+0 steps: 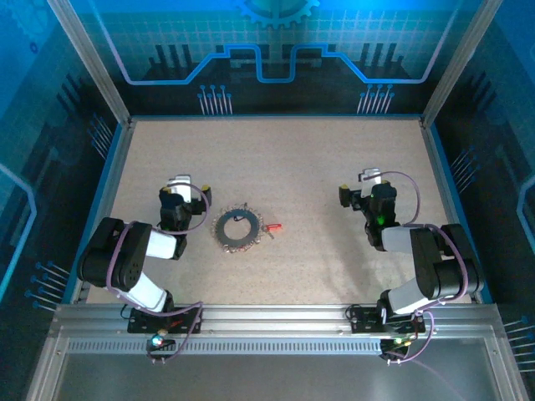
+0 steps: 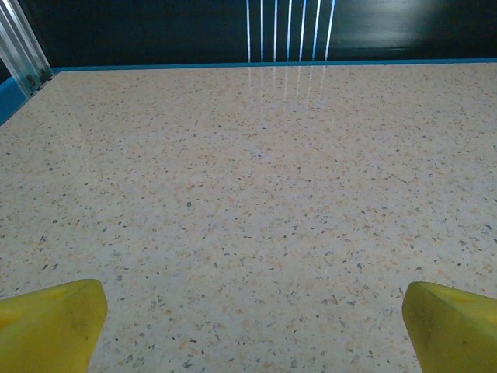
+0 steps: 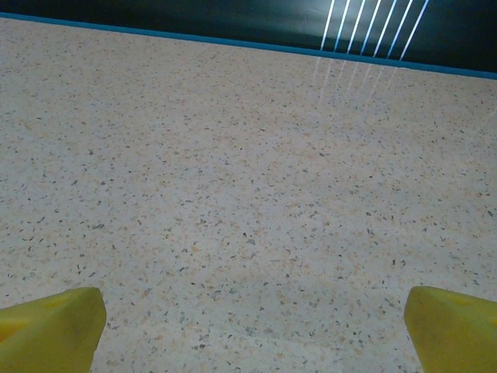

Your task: Put the keys on the keyring

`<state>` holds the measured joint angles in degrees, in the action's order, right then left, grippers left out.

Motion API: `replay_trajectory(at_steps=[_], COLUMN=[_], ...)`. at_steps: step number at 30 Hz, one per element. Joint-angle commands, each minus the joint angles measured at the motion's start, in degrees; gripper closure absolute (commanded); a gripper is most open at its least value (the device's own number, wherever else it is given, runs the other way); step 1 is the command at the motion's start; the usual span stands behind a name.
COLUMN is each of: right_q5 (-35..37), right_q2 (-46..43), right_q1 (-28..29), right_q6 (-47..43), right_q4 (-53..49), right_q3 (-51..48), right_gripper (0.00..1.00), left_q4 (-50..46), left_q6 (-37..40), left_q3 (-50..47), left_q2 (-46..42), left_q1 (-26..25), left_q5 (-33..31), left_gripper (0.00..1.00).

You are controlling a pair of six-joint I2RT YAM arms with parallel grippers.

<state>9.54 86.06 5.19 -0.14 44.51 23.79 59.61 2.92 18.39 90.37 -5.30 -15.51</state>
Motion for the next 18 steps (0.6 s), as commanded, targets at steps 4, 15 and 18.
replay_trajectory(at_steps=[4,15,18], right_q5=[-0.67,-0.79,-0.82], right_q2=[0.07,0.08,0.07], right_q1=[-0.71,-0.79,-0.76], right_q6=[0.51,0.62,0.58], right_q4=[-0.13,-0.40,-0.26], right_q3=[0.41,0.48,0.38], right_gripper=[0.00,0.00,0.00], left_q4=[-0.23,-0.37,-0.30], left_q6=[-0.62,-0.72,-0.68], left_q3=[0.73,0.75,0.69], left_q2=[-0.90,-0.89,-0.89], left_q1=[0.60,0.55,0.55], left_q5=[0.83,0.83,0.83], left_gripper=[0.01,0.01,0.01])
